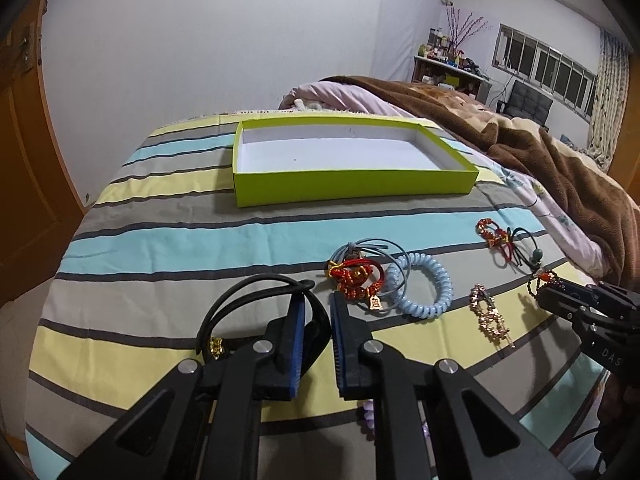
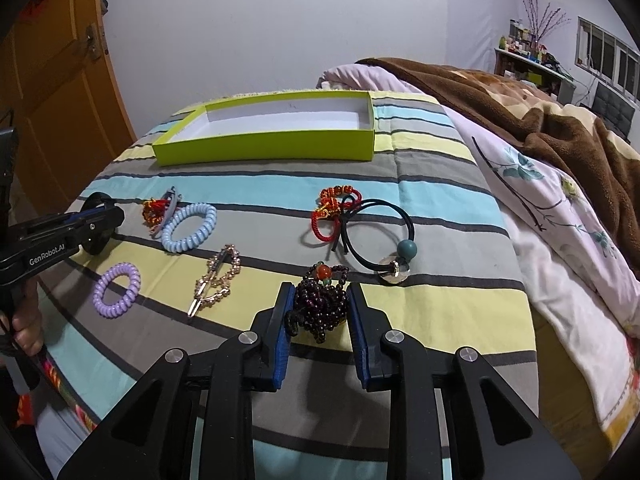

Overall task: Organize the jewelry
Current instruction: 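Carry the black bracelet and beaded brooch into the green box with both tools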

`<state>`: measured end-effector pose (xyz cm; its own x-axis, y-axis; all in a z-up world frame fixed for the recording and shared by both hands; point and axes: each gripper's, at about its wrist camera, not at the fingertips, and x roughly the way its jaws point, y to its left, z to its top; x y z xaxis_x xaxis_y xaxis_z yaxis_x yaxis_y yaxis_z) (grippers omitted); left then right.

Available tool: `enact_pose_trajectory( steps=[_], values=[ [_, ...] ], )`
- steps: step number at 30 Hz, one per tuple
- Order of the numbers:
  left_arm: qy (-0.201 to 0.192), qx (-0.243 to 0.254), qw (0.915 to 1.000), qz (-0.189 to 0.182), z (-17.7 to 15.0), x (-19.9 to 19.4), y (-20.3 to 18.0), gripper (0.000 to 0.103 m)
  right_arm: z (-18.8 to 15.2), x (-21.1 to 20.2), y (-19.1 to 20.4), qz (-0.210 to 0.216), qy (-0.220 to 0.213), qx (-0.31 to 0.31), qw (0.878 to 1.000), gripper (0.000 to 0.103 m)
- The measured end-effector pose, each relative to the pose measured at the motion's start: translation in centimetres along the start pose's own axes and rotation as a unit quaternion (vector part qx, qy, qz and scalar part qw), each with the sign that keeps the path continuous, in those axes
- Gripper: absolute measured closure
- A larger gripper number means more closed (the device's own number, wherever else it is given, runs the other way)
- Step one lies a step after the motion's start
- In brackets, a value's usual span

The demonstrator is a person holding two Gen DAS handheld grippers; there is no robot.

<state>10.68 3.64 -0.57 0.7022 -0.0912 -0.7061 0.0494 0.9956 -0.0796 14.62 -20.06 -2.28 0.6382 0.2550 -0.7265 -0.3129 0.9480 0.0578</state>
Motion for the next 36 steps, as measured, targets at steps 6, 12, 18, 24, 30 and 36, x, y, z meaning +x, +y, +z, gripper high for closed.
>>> enact_pose_trajectory(
  steps=[6,12,18,24,30,36],
  values=[
    [-0.019,-0.002,0.9998,-0.007,0.1,-1.6,-0.2,0.091,0.2,-1.3,0.2,-0.001,-0.013,-0.004,1.000,0.076],
    [-0.038,0.007,0.9992,-0.010,0.9,-3.0,-0.8,0.091,0.8,-2.3,0.5,0.002,-0.027,-0.009,1.000,0.076],
    [-0.046,0.029,0.9983,-0.018,2.4,-3.5,-1.5,0.091,2.1,-2.7,0.9,0.009,-0.039,-0.018,0.999,0.076],
    [-0.065,0.052,0.9963,-0.022,4.8,-3.6,-2.2,0.091,4.4,-2.4,1.2,0.014,-0.056,-0.030,0.998,0.076],
    [-0.087,0.051,0.9947,-0.018,7.6,-3.1,-2.0,0.091,7.2,-1.5,1.5,0.013,-0.071,-0.042,0.997,0.076],
    [-0.096,0.043,0.9944,-0.010,10.2,-1.5,-1.4,0.091,10.5,0.0,1.6,0.010,-0.084,-0.054,0.995,0.076]
  ],
)
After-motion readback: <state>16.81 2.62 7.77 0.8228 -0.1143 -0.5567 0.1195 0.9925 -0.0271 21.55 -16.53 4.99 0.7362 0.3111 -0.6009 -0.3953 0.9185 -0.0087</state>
